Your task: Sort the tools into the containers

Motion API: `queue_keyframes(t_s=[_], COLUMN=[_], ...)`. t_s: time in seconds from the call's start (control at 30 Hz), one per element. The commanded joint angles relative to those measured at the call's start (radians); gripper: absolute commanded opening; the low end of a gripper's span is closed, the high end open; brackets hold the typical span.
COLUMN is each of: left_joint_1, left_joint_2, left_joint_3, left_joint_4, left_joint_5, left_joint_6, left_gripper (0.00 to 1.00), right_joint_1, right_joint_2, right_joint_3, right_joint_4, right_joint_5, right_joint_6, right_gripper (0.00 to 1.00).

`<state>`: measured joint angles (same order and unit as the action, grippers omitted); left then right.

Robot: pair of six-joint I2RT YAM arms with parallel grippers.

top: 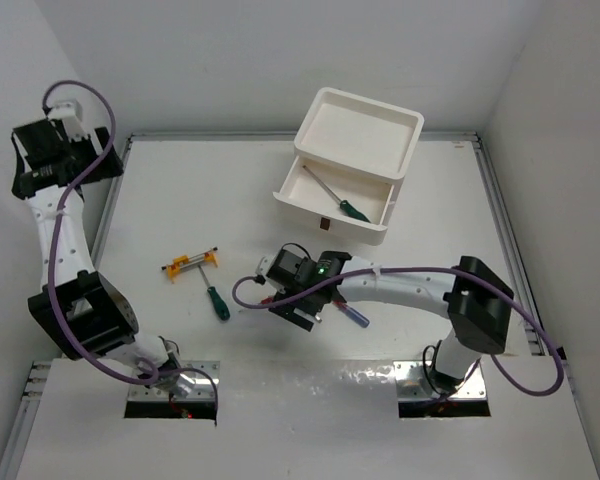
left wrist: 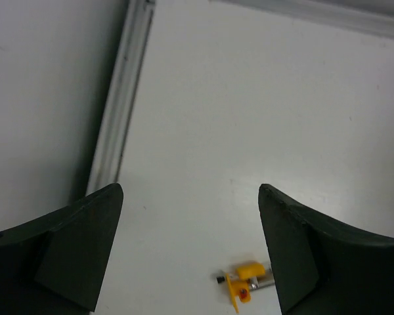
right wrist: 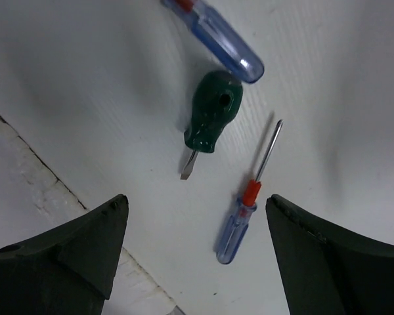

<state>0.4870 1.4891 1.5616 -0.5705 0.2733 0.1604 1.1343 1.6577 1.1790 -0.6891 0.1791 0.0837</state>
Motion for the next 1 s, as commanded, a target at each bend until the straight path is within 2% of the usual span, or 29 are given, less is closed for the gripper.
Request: queue_keyframes(t_s=[0.0, 0.1, 0.2, 0.3, 0.43, 0.47, 0.57, 0.6, 0.67, 0.77, 0.87, 0.97], left_joint_1=[-0.015, -0.014, -0.014, -0.014, -0.014, -0.014, -0.016, -0.016, -0.014, -0.018, -0.060, -0.142], left_joint_2=[-0.090, -0.092, -0.093, -0.093, -0.098, -0.102, -0.104, -0.104, -0.104, -0.092, -0.076, -0.073], left_joint_3=[-0.075, -0.135, -0.167, -0.181, -0.179, -0.181, -0.183, -0.187, -0.195, -0.209, -0.209, -0.219], left_joint_4=[0.029, 0.044, 0.058, 0.061, 0.055, 0.055, 0.054, 0.052, 0.050, 0.023, -0.023, -0.084], left_joint_5=[0.059, 0.122, 0.138, 0.132, 0.132, 0.133, 0.150, 0.158, 0.187, 0.240, 0.308, 0.262], left_joint_6=[0.005, -0.025, -0.038, -0.035, -0.025, -0.024, -0.025, -0.025, -0.013, 0.042, 0.117, 0.250], left_gripper=[0.81, 0.80, 0.80, 0.79, 0.79, 0.79, 0.79, 0.79, 0.79, 0.78, 0.75, 0.75], right_joint_1=[-0.007, -0.008, -0.033, -0.074, -0.108, -0.108, -0.108, -0.108, -0.108, -0.108, -0.108, -0.105], right_joint_2=[0.023, 0.097, 0.111, 0.126, 0.137, 0.136, 0.128, 0.125, 0.120, 0.099, 0.062, 0.019], right_joint_3=[-0.007, -0.016, -0.062, -0.096, -0.142, -0.151, -0.180, -0.194, -0.203, -0.222, -0.223, -0.211], right_joint_4=[0.128, 0.114, 0.203, 0.289, 0.306, 0.310, 0.339, 0.353, 0.353, 0.330, 0.315, 0.278], right_joint_5=[-0.006, 0.017, -0.013, -0.046, -0.014, -0.004, -0.039, -0.055, -0.064, -0.046, -0.038, -0.050], right_joint_6=[0.102, 0.111, 0.128, 0.157, 0.172, 0.166, 0.149, 0.145, 0.143, 0.145, 0.120, 0.070], right_gripper=[0.84, 0.84, 0.82, 0.73, 0.55, 0.47, 0.34, 0.24, 0.16, 0.00, 0.00, 0.00])
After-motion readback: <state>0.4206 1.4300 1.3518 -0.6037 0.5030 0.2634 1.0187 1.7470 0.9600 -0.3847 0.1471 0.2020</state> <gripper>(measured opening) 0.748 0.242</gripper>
